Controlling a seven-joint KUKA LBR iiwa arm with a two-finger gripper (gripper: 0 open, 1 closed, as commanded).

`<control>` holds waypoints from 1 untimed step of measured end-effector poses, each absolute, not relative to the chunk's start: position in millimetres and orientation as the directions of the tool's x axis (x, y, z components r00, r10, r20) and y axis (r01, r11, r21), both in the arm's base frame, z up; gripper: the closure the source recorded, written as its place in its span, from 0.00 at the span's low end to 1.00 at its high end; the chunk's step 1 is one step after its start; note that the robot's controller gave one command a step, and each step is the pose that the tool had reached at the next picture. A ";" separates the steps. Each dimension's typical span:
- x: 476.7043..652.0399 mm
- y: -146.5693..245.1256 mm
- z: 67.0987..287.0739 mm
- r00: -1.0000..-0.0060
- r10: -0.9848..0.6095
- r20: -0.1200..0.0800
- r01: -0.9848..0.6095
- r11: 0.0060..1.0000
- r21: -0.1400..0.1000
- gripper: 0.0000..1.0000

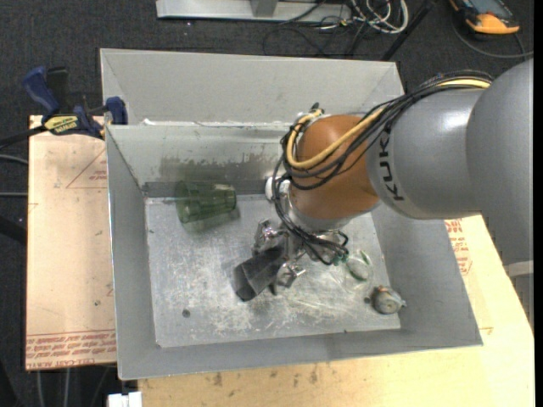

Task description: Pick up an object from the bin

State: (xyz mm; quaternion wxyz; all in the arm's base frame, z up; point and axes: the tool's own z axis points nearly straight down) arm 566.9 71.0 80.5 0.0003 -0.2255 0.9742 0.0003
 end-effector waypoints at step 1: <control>564.6 71.0 85.9 -0.899 -0.439 0.005 -0.439 0.899 0.003 1.00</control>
Offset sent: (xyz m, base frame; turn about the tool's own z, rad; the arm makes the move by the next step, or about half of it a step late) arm 0.0000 0.0002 0.0443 0.0000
